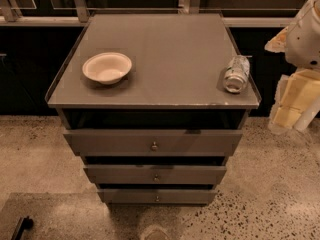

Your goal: Open top drawer

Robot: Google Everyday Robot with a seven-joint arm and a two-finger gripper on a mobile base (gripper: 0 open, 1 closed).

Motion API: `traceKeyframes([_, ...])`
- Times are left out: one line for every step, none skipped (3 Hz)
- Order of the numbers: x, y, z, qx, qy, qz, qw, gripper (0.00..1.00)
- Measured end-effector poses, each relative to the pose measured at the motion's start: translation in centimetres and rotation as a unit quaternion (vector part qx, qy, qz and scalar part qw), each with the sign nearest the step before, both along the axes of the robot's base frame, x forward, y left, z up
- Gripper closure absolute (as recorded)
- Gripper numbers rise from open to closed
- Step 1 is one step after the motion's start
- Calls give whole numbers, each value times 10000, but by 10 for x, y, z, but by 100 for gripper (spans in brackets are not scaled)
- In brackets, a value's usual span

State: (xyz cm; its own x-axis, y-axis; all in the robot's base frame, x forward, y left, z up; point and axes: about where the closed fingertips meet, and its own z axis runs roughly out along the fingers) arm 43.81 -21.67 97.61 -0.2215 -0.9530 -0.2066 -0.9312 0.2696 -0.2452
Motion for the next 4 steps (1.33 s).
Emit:
traceKeyframes([0, 0, 0, 0, 0, 0, 10000, 0])
traceKeyframes([-2, 5, -2, 148, -61, -69, 9998, 0])
traceKeyframes([-8, 23, -23, 619, -181, -182, 9978, 0])
traceKeyframes([-16, 31, -70, 1203, -195, -514, 9912, 0])
